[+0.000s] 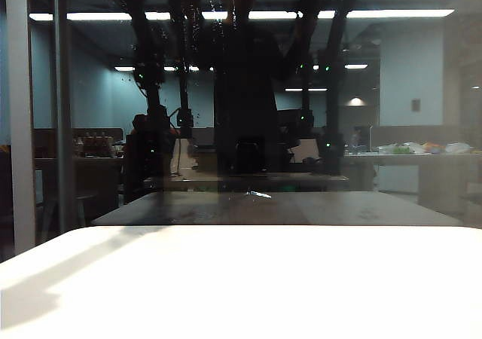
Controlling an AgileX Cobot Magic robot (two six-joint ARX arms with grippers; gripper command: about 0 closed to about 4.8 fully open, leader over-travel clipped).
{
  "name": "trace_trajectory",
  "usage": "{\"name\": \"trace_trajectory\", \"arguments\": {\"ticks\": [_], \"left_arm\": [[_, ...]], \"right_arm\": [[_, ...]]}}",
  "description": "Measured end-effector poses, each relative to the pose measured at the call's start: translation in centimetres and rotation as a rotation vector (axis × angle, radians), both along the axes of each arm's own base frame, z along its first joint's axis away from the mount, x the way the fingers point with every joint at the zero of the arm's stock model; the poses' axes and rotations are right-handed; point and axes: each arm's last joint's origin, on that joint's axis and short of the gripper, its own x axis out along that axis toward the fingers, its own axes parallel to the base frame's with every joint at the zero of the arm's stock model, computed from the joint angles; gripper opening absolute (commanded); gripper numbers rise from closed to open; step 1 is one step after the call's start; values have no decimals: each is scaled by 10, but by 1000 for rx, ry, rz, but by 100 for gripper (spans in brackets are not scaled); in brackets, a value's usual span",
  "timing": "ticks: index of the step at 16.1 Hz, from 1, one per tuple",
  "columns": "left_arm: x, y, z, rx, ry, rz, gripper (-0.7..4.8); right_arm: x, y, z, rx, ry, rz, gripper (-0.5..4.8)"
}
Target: Reach upward to find where there is water on the glass, pick up the sponge from the table, dry the water, and finally place the sponge back on the table.
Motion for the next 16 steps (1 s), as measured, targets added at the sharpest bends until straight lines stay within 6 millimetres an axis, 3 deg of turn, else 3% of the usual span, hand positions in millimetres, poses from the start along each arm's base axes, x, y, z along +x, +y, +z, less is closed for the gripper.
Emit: {"name": "trace_trajectory", "arguments": {"ticks": [3,5,9,14,16], "left_arm": [[-17,13,24,-58,-79,66,-6],[-18,4,24,-74,-70,42,-6],[7,-45,-6,-58,37,-74,-6],[18,-110,-40,-15,160,-226,-6],[13,-129,-44,25,156,-256,-6]], "right_arm": [[-2,0,1,0,-5,0,-2],[-6,0,3,0,-14,0,-2],[-12,0,5,0,-25,0,-2],[-18,0,6,0,-22,0,-2],[-18,0,3,0,10,0,-2]]}}
